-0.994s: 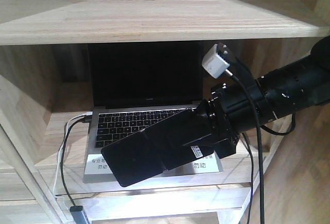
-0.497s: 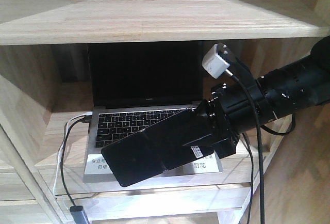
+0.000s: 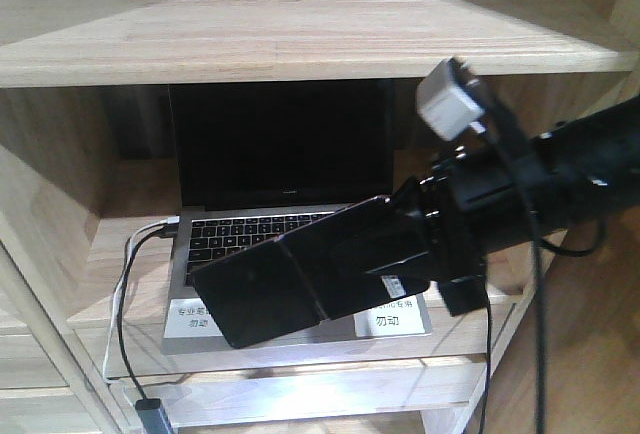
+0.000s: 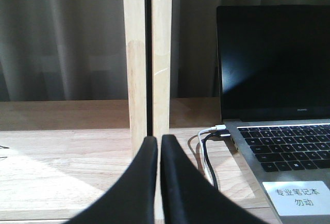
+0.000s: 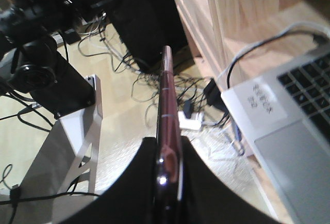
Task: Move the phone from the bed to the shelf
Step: 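Raise the held phone above the shelf over the laptop, then lower the phone onto the upper shelf and open the right gripper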
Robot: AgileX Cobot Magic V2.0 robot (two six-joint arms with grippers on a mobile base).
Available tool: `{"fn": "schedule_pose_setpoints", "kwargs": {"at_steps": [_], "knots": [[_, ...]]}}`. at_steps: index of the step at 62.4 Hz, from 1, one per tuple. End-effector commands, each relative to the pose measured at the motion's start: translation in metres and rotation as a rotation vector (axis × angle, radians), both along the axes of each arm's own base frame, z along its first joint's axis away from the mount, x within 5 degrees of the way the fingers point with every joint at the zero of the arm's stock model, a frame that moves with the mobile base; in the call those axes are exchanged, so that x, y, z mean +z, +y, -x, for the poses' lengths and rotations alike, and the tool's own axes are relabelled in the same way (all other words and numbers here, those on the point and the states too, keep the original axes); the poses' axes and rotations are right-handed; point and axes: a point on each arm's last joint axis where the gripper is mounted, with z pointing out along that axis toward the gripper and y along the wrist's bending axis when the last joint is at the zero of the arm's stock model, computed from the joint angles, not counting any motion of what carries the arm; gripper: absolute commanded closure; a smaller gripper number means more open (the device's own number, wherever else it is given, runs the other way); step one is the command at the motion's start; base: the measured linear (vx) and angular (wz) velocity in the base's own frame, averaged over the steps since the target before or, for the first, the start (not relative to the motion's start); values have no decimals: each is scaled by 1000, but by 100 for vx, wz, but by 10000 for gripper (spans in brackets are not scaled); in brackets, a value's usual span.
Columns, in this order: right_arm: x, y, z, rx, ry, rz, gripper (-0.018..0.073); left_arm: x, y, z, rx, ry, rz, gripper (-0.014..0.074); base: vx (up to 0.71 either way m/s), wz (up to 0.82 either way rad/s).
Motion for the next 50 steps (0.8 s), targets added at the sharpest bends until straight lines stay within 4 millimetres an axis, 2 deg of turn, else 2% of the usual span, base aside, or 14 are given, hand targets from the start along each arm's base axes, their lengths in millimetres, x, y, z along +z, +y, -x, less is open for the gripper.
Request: {"fn": "schedule_pose_setpoints", "kwargs": {"at_steps": [1, 13, 22, 33, 44, 50], "knots": [[34, -1, 21, 41, -34, -127, 561, 15, 0, 1, -2, -108, 11, 595, 0, 0], [65, -6, 42, -21, -136, -249, 561, 15, 0, 1, -2, -108, 11, 595, 0, 0], [82, -12, 49, -135, -227, -298, 561, 15, 0, 1, -2, -108, 11, 595, 0, 0], [105, -18, 49, -272, -316, -380, 561, 15, 0, 1, -2, -108, 11, 595, 0, 0], [141, -20, 47, -290, -434, -425, 561, 15, 0, 1, -2, -108, 11, 595, 0, 0], [161, -18, 39, -284, -488, -438, 561, 15, 0, 1, -2, -108, 11, 595, 0, 0]]}}
